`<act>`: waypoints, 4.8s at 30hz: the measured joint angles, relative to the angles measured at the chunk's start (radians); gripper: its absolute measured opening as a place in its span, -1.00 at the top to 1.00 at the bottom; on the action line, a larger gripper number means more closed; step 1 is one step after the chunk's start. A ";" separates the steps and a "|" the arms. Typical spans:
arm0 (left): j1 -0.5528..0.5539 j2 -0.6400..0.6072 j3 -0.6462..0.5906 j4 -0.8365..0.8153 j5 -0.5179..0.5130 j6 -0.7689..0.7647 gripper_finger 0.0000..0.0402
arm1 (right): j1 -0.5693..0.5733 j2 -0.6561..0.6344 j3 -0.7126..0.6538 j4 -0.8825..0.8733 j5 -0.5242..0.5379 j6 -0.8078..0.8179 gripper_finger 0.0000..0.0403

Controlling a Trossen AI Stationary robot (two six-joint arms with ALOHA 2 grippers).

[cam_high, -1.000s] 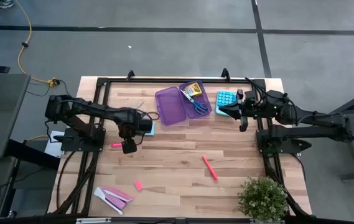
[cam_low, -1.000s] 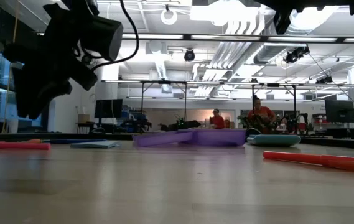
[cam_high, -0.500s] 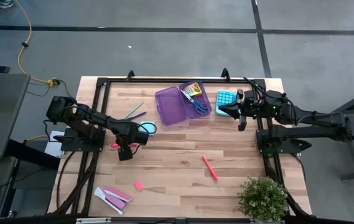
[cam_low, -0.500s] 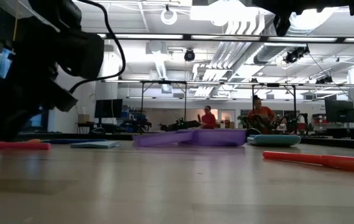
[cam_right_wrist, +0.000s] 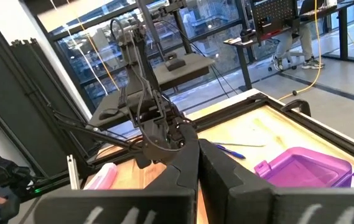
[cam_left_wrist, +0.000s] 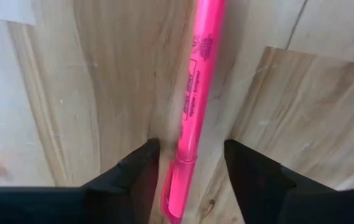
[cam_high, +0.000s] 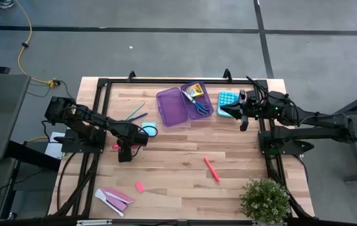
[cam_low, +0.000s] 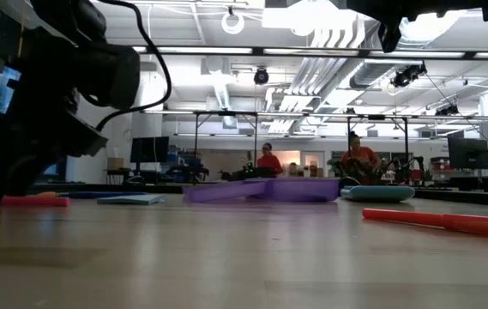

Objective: Pack school essentials
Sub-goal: Put the pink pen into the purple supply box

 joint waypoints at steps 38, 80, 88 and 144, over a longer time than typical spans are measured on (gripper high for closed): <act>0.035 -0.347 0.315 0.197 -0.082 -0.078 0.90 | 0.000 0.000 0.000 -0.022 -0.006 -0.001 1.00; 0.056 -0.492 0.092 1.234 -0.308 -0.091 0.91 | 0.106 0.098 0.000 0.217 -0.049 -0.056 1.00; 0.199 -0.199 0.372 0.975 -0.205 -0.088 0.93 | 0.106 0.098 0.000 0.260 -0.049 -0.056 1.00; 0.385 0.553 0.893 0.513 -0.154 -0.267 0.91 | 0.106 0.098 0.000 0.210 -0.047 -0.022 1.00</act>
